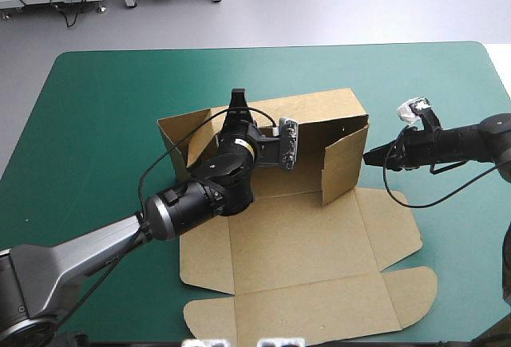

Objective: Fold the box

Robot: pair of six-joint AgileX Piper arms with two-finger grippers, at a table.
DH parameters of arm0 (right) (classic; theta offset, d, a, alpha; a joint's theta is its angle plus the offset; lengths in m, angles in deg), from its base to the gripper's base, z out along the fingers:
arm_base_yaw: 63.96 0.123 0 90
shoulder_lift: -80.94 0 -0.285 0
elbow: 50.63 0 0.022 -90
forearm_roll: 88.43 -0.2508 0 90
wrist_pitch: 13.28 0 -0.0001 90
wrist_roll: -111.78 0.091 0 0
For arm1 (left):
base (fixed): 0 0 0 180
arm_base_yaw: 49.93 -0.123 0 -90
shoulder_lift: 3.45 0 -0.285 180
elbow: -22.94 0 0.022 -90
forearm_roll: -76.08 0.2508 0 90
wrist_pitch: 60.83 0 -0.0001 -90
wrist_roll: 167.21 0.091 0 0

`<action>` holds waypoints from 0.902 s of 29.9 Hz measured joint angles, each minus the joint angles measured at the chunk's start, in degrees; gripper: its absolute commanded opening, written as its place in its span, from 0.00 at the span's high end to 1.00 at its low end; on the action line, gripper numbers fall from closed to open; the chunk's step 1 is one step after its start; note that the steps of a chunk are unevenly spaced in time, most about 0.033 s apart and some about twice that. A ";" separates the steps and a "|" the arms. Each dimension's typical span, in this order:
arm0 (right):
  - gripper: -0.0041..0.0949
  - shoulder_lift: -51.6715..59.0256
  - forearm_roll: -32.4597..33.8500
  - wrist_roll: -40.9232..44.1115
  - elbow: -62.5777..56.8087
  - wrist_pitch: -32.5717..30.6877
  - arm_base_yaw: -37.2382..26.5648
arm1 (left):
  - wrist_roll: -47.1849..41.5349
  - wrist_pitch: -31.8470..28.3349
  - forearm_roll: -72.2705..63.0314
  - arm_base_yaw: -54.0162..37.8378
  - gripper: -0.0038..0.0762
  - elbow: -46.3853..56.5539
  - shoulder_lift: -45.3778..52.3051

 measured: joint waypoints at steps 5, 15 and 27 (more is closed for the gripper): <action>0.65 1.24 -1.31 -1.63 -0.82 -0.40 0.00 | 0.00 -0.06 0.00 0.00 0.96 0.00 -0.01; 0.65 1.61 -1.63 -3.86 -0.82 4.49 5.99 | 0.00 0.01 0.00 0.00 0.96 0.00 -0.01; 0.68 1.81 -4.53 -7.56 -0.95 24.72 13.34 | -0.13 -0.27 0.59 0.00 0.96 0.00 -0.06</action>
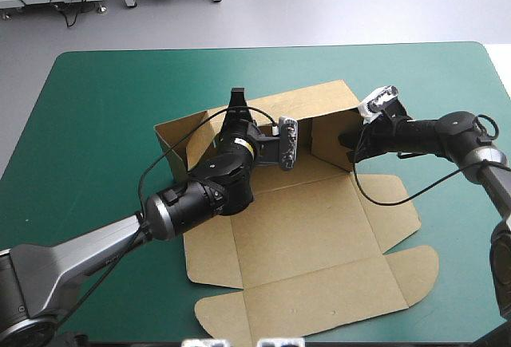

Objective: Fold the box

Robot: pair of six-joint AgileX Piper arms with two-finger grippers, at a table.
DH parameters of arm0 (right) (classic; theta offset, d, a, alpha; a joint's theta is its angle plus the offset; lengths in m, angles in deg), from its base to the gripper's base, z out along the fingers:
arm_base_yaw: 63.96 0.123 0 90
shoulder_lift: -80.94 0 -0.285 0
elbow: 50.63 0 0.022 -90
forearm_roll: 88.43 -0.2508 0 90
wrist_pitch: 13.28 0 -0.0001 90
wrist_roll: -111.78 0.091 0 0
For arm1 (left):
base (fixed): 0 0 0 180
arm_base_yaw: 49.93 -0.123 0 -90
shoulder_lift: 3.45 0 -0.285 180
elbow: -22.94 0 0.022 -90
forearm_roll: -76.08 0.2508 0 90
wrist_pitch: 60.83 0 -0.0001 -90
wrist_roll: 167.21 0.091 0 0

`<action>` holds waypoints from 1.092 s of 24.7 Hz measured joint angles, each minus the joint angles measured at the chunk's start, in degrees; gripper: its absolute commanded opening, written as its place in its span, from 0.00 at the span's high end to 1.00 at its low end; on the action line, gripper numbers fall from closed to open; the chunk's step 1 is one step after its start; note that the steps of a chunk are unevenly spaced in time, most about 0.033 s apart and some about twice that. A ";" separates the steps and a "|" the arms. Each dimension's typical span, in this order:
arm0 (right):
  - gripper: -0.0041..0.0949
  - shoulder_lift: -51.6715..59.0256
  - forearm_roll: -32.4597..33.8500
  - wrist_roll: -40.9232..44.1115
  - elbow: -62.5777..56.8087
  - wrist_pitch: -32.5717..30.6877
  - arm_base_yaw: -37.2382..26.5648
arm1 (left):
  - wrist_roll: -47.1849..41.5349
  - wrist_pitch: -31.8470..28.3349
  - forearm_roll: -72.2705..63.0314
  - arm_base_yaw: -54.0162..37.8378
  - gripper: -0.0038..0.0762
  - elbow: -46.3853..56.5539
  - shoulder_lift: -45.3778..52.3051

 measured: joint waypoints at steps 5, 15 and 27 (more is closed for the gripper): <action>0.98 -0.05 -3.05 -2.37 -0.19 3.32 0.42 | -0.24 -0.55 0.00 -0.05 0.96 0.00 0.00; 0.96 -0.11 -3.00 0.13 -0.19 6.23 0.42 | -1.38 -5.09 9.33 0.00 0.89 0.00 -2.65; 0.95 -0.11 -0.90 5.47 -0.07 6.85 0.54 | 0.35 -16.38 18.01 0.00 0.69 0.00 -3.51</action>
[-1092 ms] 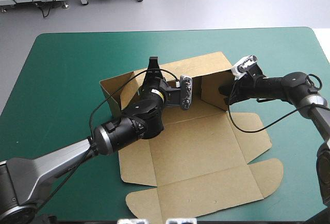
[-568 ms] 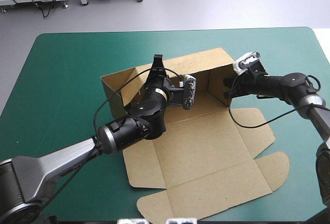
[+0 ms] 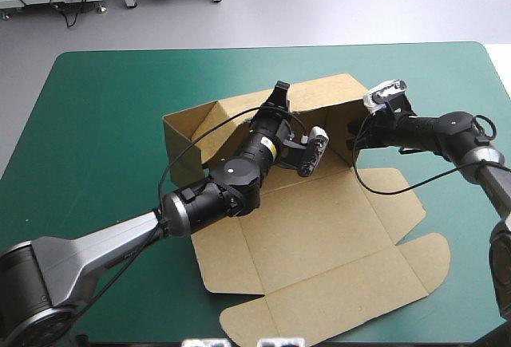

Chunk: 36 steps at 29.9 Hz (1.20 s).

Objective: Fold the box

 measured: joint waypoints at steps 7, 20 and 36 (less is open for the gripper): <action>0.95 0.00 1.95 0.94 0.22 -1.73 0.40 | -1.60 -2.74 1.02 0.23 0.36 0.00 -0.19; 0.95 0.05 2.77 3.77 0.28 -1.74 0.45 | -15.59 -0.92 1.68 11.65 0.59 0.09 3.06; 0.95 6.56 12.45 20.95 -0.13 -5.63 0.57 | -35.31 4.72 -7.52 -3.61 0.96 -0.42 23.57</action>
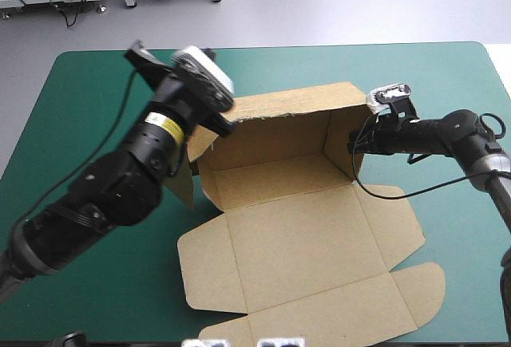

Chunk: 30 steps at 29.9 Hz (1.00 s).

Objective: Fold the box

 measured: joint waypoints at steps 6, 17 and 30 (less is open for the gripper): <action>0.95 6.84 6.70 10.63 0.00 -6.44 -0.01 | 6.12 0.08 -20.72 -21.19 0.93 -0.02 4.48; 0.96 7.83 16.95 24.01 2.63 -20.54 -0.01 | 40.96 8.41 -74.74 -58.88 0.93 4.13 5.06; 0.95 -7.03 19.19 26.66 14.47 -26.60 3.42 | 56.32 14.98 -96.20 -72.61 0.94 15.85 5.06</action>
